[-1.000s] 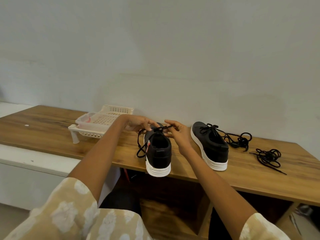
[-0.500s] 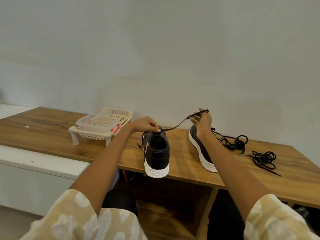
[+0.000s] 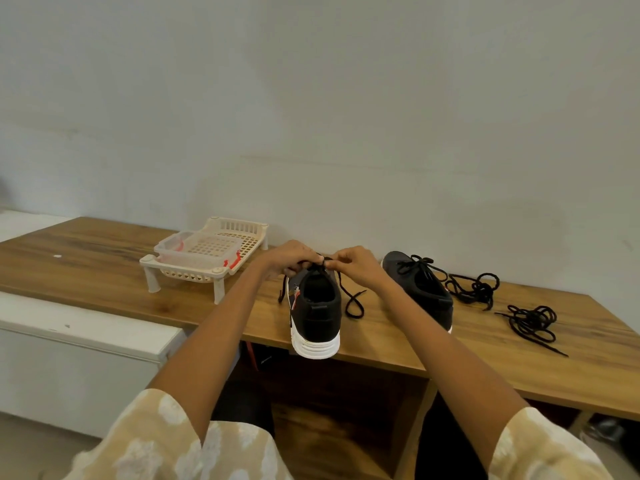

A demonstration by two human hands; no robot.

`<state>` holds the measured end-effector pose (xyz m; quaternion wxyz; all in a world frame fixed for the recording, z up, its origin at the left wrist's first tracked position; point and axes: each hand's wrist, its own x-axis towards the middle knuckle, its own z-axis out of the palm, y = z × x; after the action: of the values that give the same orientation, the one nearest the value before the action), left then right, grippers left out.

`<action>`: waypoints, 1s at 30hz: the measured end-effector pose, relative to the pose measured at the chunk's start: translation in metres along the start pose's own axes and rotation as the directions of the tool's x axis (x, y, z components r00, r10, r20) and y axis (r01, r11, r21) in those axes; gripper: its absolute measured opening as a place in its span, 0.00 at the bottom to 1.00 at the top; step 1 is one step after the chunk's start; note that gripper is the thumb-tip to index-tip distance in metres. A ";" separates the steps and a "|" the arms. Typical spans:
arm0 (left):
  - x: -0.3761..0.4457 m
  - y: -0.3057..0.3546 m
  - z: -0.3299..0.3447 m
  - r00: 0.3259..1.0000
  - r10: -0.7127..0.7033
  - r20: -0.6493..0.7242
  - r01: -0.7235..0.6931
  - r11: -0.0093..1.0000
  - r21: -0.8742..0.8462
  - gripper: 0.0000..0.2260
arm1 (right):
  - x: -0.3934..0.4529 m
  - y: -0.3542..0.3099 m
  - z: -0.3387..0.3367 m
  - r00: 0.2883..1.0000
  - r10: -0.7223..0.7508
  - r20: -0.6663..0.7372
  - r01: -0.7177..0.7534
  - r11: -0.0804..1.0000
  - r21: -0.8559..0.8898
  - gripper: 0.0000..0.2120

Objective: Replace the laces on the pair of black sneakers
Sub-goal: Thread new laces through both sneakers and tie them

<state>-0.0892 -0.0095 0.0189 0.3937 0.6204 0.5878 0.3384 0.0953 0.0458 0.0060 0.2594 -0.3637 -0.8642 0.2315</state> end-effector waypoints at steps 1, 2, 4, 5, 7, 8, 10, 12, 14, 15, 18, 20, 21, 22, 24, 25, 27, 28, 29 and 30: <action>-0.003 -0.001 -0.002 0.999 -0.015 0.045 0.018 0.998 -0.056 0.09 | 0.001 0.004 0.000 1.000 0.006 -0.026 -0.005 0.999 0.041 0.12; -0.006 -0.002 -0.005 0.995 -0.028 0.100 0.039 0.993 -0.110 0.10 | 0.001 0.006 -0.001 0.999 0.014 -0.032 -0.011 0.996 0.084 0.11; -0.008 -0.005 -0.012 0.979 -0.039 0.199 0.073 0.983 -0.170 0.11 | -0.001 0.010 -0.001 0.999 0.044 -0.017 -0.041 0.990 0.138 0.10; -0.008 -0.006 -0.015 0.972 -0.045 0.231 0.084 0.983 -0.164 0.12 | -0.002 0.013 0.000 0.999 0.051 -0.013 -0.048 0.985 0.168 0.09; -0.008 -0.005 -0.019 0.961 -0.070 0.268 0.103 0.988 -0.112 0.12 | -0.006 0.016 0.003 0.998 0.065 0.018 -0.068 0.965 0.255 0.08; -0.008 -0.004 -0.020 0.957 -0.087 0.278 0.115 0.990 -0.085 0.12 | -0.008 0.016 0.005 0.996 0.084 0.033 -0.090 0.947 0.309 0.07; -0.009 -0.002 -0.021 0.954 -0.109 0.280 0.126 0.991 -0.045 0.12 | -0.011 0.016 0.009 0.989 0.134 0.067 -0.150 0.897 0.415 0.08; -0.009 0.000 -0.021 0.961 -0.103 0.257 0.107 0.994 0.000 0.12 | -0.014 0.013 0.009 0.978 0.197 0.066 -0.202 0.822 0.532 0.12; -0.012 0.007 -0.016 0.977 -0.050 0.206 0.029 0.994 0.105 0.11 | -0.015 0.007 0.002 0.965 0.261 0.016 -0.193 0.669 0.718 0.15; -0.013 0.011 -0.013 0.986 -0.009 0.168 -0.023 0.983 0.182 0.10 | -0.016 0.005 -0.002 0.957 0.290 -0.003 -0.162 0.544 0.824 0.16; -0.009 0.016 -0.003 0.991 0.134 0.021 -0.133 0.935 0.328 0.09 | -0.014 0.001 -0.017 0.932 0.355 -0.078 0.036 0.125 0.992 0.18; -0.005 0.012 0.002 0.981 0.188 -0.055 -0.162 0.937 0.309 0.05 | -0.012 0.000 -0.024 0.913 0.380 -0.150 0.167 -0.013 0.986 0.19; -0.003 0.009 0.004 0.978 0.194 -0.079 -0.163 0.941 0.295 0.04 | -0.011 -0.001 -0.026 0.908 0.383 -0.169 0.191 -0.019 0.981 0.19; -0.002 0.007 0.006 0.977 0.188 -0.100 -0.154 0.947 0.282 0.03 | -0.012 -0.004 -0.028 0.912 0.374 -0.166 0.167 0.028 0.985 0.19; -0.001 0.003 0.007 0.978 0.168 -0.127 -0.132 0.958 0.254 0.04 | -0.011 -0.011 -0.026 0.939 0.315 -0.137 0.019 0.351 0.936 0.19; -0.001 0.002 0.007 0.978 0.163 -0.132 -0.128 0.962 0.240 0.04 | -0.010 -0.013 -0.023 0.959 0.257 -0.118 -0.057 0.587 0.808 0.19; 0.000 0.002 0.007 0.978 0.166 -0.130 -0.132 0.963 0.233 0.05 | -0.009 -0.012 -0.014 0.997 0.073 -0.021 -0.060 0.921 0.384 0.16; 0.000 0.002 0.007 0.977 0.170 -0.129 -0.136 0.962 0.238 0.06 | -0.008 -0.009 -0.009 0.998 -0.016 0.053 0.005 0.981 0.192 0.14; 0.000 0.001 0.008 0.976 0.167 -0.137 -0.132 0.963 0.233 0.07 | -0.008 -0.005 -0.005 0.991 -0.082 0.104 0.077 0.996 0.052 0.13; 0.000 -0.001 0.008 0.976 0.159 -0.148 -0.126 0.969 0.214 0.07 | -0.008 -0.001 -0.002 0.986 -0.131 0.104 0.135 0.990 -0.034 0.12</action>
<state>-0.0826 -0.0106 0.0138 0.2530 0.6683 0.6035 0.3538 0.1005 0.0397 0.0060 0.2225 -0.2984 -0.9032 0.2139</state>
